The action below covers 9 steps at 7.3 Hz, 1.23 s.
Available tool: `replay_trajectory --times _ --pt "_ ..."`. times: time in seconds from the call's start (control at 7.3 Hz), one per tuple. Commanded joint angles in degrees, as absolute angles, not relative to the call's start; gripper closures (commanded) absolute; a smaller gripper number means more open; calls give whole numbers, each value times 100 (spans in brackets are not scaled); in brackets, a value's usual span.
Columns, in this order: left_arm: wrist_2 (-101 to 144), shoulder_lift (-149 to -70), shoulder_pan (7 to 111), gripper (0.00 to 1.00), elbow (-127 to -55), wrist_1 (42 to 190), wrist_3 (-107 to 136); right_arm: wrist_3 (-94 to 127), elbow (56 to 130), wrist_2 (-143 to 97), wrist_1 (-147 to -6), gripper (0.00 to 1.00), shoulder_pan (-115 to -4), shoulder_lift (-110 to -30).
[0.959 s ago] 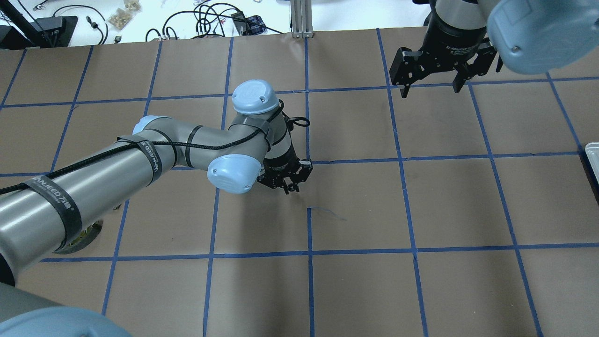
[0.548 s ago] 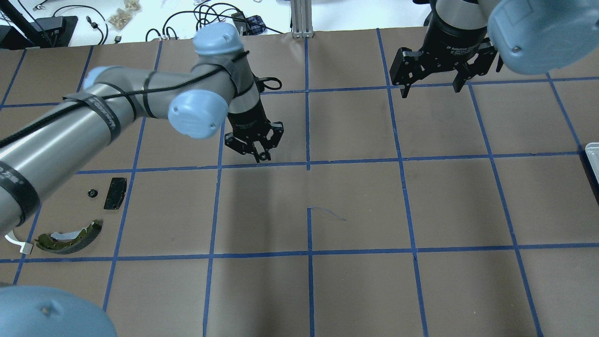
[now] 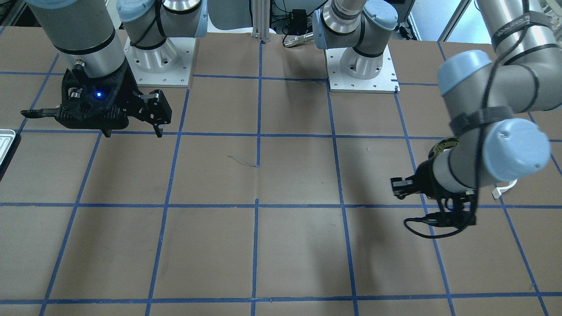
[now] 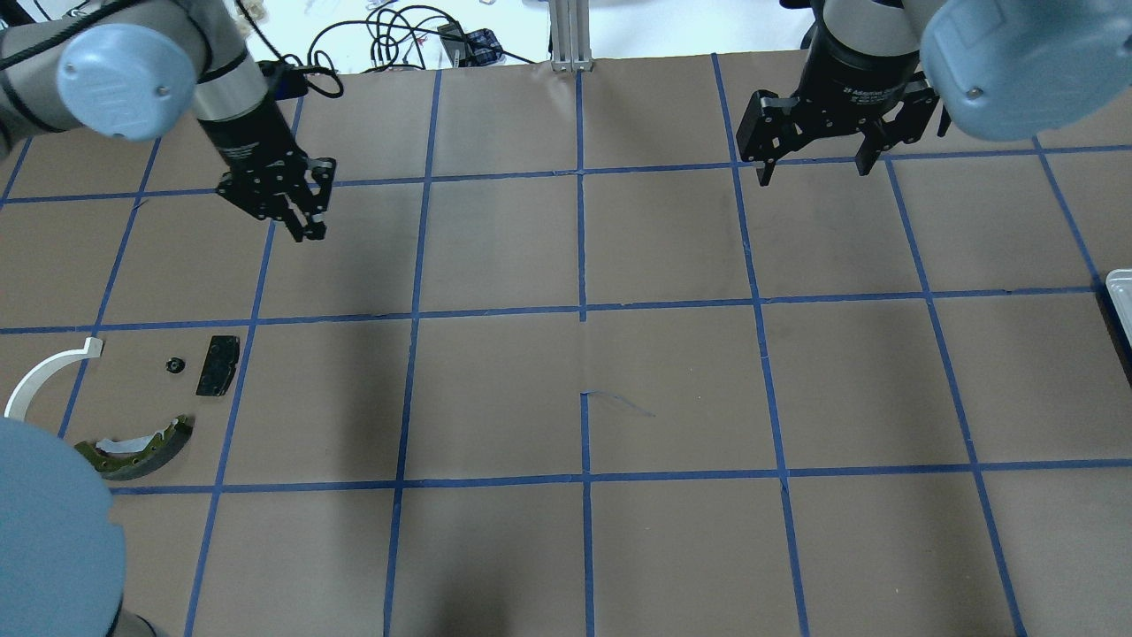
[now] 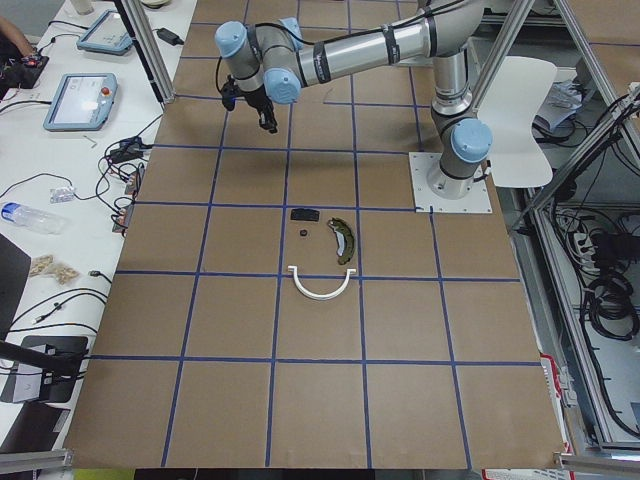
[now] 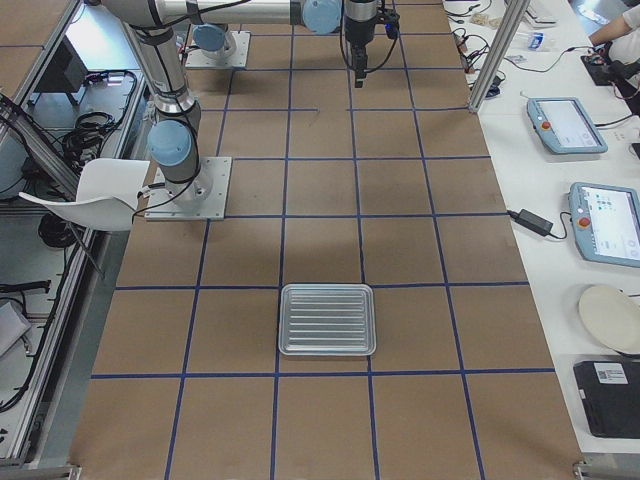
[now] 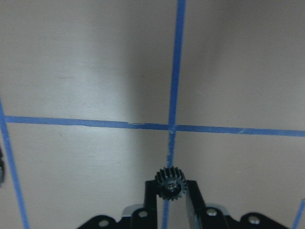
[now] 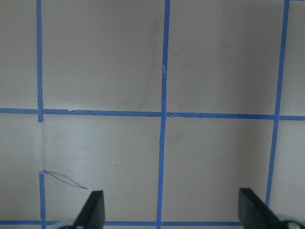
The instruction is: Place bearing gear from tray to pile
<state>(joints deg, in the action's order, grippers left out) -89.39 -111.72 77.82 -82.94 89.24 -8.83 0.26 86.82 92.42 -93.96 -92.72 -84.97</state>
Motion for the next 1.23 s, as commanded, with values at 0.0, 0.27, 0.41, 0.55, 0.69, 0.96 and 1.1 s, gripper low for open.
replay_trajectory --times 0.0,0.27,0.41,0.55,0.69,0.96,1.1 --pt "-9158 -11232 6649 100 -8349 8904 -1940 26 8684 9237 -9396 0 -9272 -8490" --pt "-9158 -11346 5953 100 -8507 8764 -2293 26 8684 9229 -9396 0 -9272 -8499" --pt "-9176 -11381 5846 100 -8682 8571 -2564 26 8684 9229 -9404 0 -9272 -8490" --pt "-9298 -11408 5653 100 -9006 7943 -3123 26 8675 9237 -9404 0 -9272 -8482" --pt "-9290 -11417 5303 100 -9409 7371 -3390 26 8684 9237 -9396 0 -9272 -8490" --pt "-9299 -11461 5194 100 -9799 6813 -3630 18 8684 9246 -9404 0 -9272 -8490" --pt "-9290 -11496 5186 100 -9817 6829 -3630 26 8684 9237 -9396 0 -9272 -8482"
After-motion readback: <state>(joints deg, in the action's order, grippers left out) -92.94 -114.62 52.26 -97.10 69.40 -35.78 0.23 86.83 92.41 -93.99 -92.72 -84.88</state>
